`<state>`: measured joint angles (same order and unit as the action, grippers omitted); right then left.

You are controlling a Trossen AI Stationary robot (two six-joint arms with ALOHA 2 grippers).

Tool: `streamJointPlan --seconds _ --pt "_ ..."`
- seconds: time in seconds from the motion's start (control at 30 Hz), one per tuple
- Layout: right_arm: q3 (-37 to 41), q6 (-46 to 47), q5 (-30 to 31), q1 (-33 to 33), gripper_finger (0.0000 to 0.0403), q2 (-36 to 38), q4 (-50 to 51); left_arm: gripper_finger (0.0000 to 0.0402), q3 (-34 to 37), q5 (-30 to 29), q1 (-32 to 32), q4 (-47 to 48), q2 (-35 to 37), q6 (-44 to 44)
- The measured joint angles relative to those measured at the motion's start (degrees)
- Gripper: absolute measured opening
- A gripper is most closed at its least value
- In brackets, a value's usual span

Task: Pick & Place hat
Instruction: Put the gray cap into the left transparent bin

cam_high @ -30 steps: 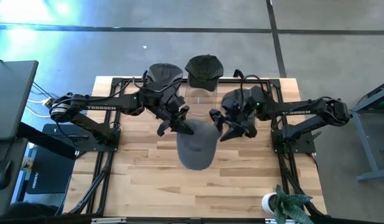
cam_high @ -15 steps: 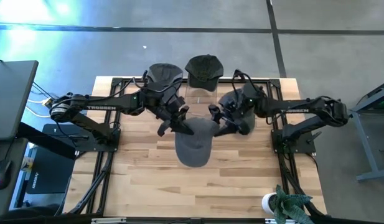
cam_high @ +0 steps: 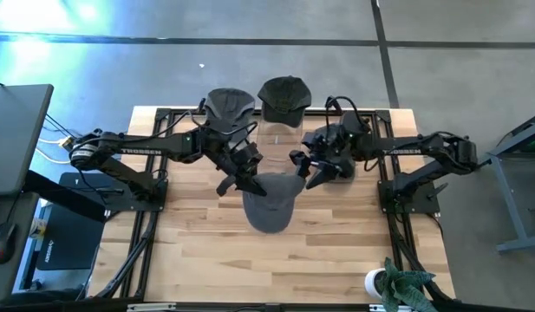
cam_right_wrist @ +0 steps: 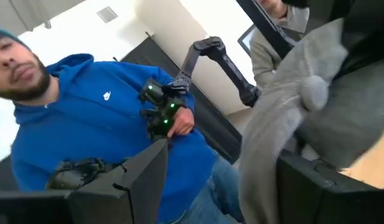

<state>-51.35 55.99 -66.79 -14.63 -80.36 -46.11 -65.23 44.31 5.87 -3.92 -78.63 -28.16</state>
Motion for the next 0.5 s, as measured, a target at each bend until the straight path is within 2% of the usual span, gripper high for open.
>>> streamJointPlan --seconds 0.07,0.17,0.3,0.4,0.5 --pt "-0.04 -4.98 1.74 0.59 0.0236 -0.12 1.79 0.0 0.0 0.37 -0.87 -2.57 0.0 -0.04" --pt "-0.02 -18.04 5.22 2.34 0.0236 -0.44 6.07 0.0 0.0 1.15 -1.21 -5.79 0.0 -0.54" --pt "-0.02 -31.19 7.6 4.56 0.0236 -0.33 12.03 0.0 0.0 -0.07 -1.02 -6.16 -0.01 -3.16" --pt "-0.02 -30.81 5.94 4.4 0.0236 -0.37 15.9 0.0 0.0 -0.33 -1.01 -6.21 0.0 -3.63" --pt "0.0 -24.19 0.37 3.45 0.0232 -0.32 15.09 0.0 0.05 -0.27 -1.03 -6.02 0.47 -5.12"
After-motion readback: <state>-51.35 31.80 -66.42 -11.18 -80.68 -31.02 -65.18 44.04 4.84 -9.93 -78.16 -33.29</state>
